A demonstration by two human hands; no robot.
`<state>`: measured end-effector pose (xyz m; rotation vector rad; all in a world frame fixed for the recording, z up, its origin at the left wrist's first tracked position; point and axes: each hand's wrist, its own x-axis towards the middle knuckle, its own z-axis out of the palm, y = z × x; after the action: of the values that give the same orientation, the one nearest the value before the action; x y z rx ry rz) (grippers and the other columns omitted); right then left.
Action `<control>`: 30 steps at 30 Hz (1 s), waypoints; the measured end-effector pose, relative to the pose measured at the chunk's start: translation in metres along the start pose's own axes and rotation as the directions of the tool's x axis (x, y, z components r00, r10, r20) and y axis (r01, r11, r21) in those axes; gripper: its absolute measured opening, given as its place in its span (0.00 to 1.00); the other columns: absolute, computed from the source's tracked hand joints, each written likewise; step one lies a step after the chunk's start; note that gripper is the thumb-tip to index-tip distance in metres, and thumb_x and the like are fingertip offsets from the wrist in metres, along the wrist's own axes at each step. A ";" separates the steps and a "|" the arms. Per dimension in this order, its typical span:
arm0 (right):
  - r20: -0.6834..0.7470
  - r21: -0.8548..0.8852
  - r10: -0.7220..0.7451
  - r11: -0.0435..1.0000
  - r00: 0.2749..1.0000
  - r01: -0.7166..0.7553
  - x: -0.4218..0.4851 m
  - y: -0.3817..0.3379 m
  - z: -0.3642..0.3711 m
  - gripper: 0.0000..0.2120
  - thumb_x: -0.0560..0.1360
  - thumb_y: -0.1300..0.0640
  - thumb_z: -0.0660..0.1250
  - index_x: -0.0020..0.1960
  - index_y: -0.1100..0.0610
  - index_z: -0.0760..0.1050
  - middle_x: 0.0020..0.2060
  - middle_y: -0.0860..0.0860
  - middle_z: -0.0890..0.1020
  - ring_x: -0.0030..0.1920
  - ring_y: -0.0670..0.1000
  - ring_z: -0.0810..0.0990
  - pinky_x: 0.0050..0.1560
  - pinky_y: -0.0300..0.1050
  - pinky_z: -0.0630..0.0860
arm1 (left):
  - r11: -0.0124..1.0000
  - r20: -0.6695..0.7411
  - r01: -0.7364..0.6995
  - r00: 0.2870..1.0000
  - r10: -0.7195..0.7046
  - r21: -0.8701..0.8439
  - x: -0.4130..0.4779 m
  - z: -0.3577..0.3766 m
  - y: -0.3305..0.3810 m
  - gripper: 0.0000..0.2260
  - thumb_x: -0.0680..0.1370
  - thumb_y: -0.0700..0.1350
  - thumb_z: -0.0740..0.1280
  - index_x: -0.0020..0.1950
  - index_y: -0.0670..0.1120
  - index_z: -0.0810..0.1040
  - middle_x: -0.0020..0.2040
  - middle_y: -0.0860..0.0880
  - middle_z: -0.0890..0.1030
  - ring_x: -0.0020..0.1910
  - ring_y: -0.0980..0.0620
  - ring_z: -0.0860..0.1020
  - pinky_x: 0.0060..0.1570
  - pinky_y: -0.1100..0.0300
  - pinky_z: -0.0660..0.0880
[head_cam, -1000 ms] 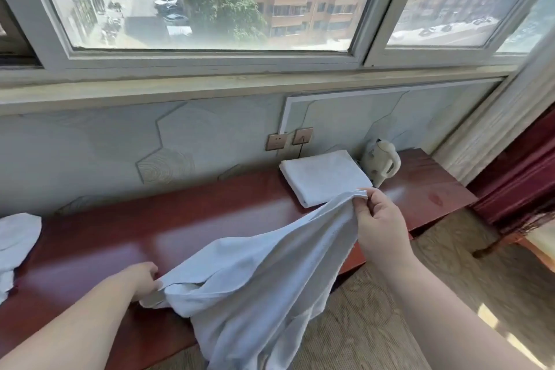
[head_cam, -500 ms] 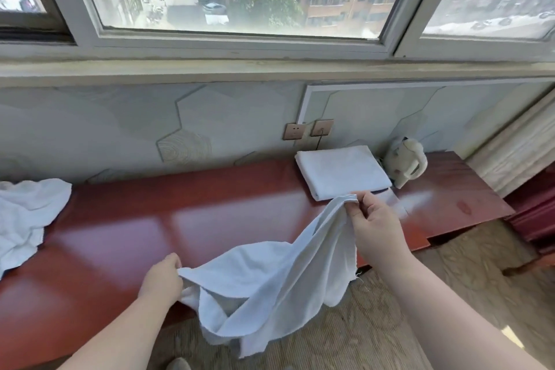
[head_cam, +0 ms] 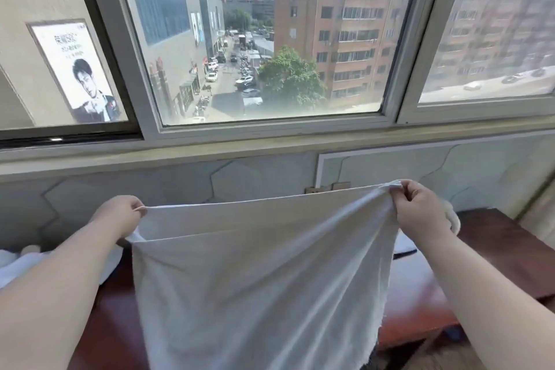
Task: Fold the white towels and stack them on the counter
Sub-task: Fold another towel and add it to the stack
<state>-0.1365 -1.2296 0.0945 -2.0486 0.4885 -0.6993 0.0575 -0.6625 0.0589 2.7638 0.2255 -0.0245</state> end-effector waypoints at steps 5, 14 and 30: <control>-0.017 -0.013 -0.077 0.997 0.997 0.077 0.035 -0.032 -0.013 0.12 0.84 0.53 0.63 0.42 0.48 0.77 0.31 0.44 0.80 0.33 0.47 0.77 0.32 0.42 0.67 | 0.965 -0.108 0.077 0.993 -0.051 0.252 -0.018 -0.091 0.024 0.07 0.79 0.41 0.65 0.46 0.51 0.82 0.50 0.48 0.82 0.47 0.46 0.79 0.46 0.58 0.73; -0.011 0.016 -0.110 0.994 0.994 0.110 0.062 -0.060 -0.020 0.10 0.83 0.52 0.64 0.45 0.52 0.78 0.34 0.50 0.81 0.38 0.57 0.78 0.39 0.49 0.71 | 0.872 0.092 0.476 0.879 -0.468 -0.114 -0.089 -0.171 0.025 0.14 0.84 0.39 0.56 0.45 0.37 0.79 0.31 0.44 0.81 0.24 0.50 0.75 0.29 0.60 0.72; -0.057 -0.095 -0.043 0.995 0.997 0.038 0.022 -0.140 -0.002 0.07 0.79 0.62 0.61 0.48 0.63 0.77 0.44 0.65 0.81 0.46 0.65 0.78 0.47 0.52 0.72 | 0.826 -0.215 0.387 0.839 -0.500 -0.410 -0.136 -0.223 -0.014 0.12 0.79 0.32 0.63 0.62 0.34 0.78 0.61 0.36 0.80 0.59 0.36 0.81 0.53 0.47 0.80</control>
<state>-0.1105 -1.1696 0.2202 -2.1359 0.5241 -0.7761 -0.0820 -0.5901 0.2678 2.2806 0.8792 0.3087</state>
